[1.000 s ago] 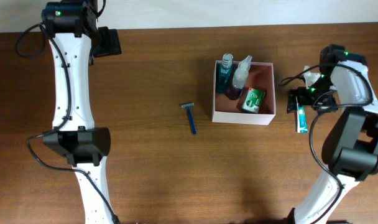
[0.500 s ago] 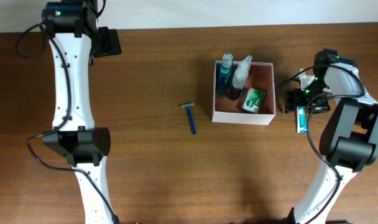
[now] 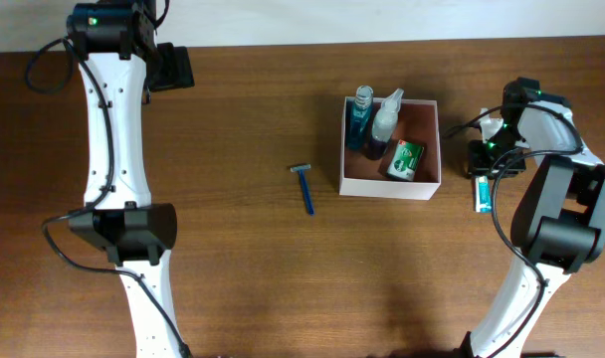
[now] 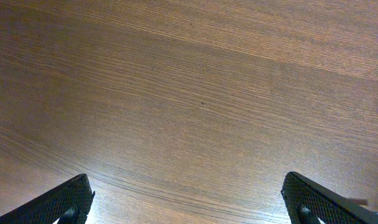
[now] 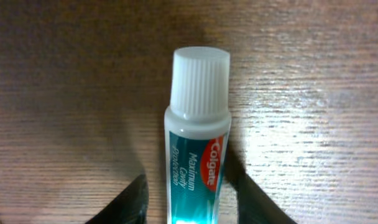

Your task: Pack container

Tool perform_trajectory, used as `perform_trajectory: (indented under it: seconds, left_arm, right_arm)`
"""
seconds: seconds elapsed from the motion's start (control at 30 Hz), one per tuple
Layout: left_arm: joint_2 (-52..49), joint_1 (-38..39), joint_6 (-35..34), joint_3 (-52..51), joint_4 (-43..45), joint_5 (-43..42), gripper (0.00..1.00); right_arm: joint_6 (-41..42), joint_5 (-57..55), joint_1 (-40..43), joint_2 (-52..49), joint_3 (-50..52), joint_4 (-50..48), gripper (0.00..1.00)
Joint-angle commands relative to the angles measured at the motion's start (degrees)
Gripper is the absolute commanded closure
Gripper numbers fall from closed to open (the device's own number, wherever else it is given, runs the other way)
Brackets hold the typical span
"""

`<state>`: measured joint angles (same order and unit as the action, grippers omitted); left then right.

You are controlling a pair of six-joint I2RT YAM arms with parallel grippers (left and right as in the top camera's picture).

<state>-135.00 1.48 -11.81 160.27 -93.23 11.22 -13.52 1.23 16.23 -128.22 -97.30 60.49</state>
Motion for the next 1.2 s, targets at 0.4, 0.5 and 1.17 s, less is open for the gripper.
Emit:
perform_trajectory:
  seconds: [0.4, 0.5, 1.17]
  left_arm:
    - [0.9, -0.3, -0.5, -0.1, 0.0, 0.6, 0.01]
    - [0.9, -0.3, -0.5, -0.1, 0.0, 0.6, 0.01]
    - [0.9, -0.2, -0.5, -0.1, 0.0, 0.6, 0.01]
  right_arm:
    - [0.5, -1.1, 0.2, -1.7, 0.5, 0.2, 0.73]
    - [0.5, -1.1, 0.2, -1.7, 0.5, 0.2, 0.77]
    - [0.5, -1.1, 0.2, -1.7, -10.4, 10.9, 0.96]
